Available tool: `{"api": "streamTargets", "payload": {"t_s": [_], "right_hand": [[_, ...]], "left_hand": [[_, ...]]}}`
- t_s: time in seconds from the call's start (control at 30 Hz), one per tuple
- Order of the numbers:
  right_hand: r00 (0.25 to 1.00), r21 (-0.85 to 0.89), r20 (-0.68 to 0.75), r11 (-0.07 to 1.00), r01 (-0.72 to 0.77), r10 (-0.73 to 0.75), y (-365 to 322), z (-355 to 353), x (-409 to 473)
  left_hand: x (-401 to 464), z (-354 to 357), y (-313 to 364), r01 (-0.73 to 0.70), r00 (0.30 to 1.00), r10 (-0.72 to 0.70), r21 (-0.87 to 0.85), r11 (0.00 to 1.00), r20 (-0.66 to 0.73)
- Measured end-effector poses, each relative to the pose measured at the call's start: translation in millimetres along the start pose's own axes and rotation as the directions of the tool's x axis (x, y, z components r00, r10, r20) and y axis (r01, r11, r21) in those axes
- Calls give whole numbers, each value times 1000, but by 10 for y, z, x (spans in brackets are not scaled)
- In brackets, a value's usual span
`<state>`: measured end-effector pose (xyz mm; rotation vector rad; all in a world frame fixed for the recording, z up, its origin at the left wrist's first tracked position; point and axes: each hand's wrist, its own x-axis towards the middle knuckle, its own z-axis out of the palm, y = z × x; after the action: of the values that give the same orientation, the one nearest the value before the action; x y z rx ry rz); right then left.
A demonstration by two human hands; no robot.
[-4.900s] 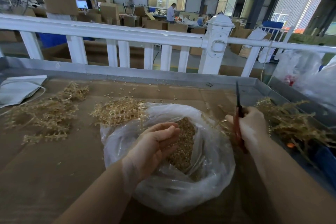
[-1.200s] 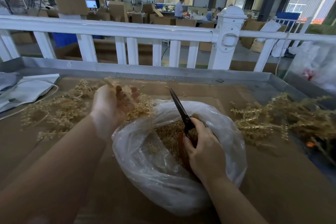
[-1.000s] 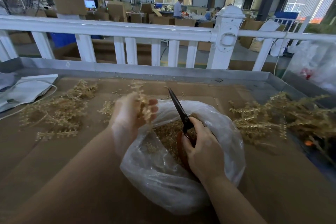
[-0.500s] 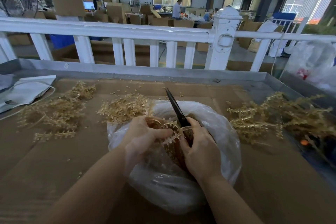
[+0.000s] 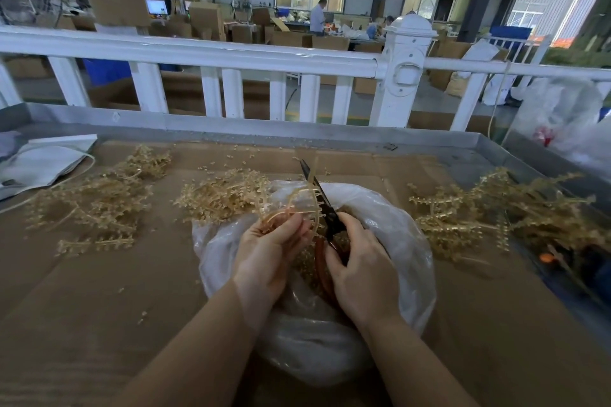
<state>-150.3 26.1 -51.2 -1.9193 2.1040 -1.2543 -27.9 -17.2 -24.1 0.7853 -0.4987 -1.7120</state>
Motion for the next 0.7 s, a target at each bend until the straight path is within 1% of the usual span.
{"api": "streamTargets", "payload": {"t_s": [0.17,0.4,0.5,0.6,0.7], "right_hand": [[1000,1,-3,1000,-6,6,5,3,0],[1000,2,3,1000,-3,3,5,10,0],[1000,1,0,1000,-2,2,10,10,-1],[1000,5,-9,1000,4,-4,8,7,-6],[1000,11,-14,1000,4,-4,1,10,-8]], "left_hand": [[-16,-25,4,25,1000,-24,18,1000,-14],[-47,-59,-1,22,1000,-22,-4,1000,-6],[-86,-32,1,8,999,-8,-10,1000,48],[-90,-25,-17,-22,1000,22,2,1000,11],[-96,-18,-12,-8,1000,8,11,1000,-4]]}}
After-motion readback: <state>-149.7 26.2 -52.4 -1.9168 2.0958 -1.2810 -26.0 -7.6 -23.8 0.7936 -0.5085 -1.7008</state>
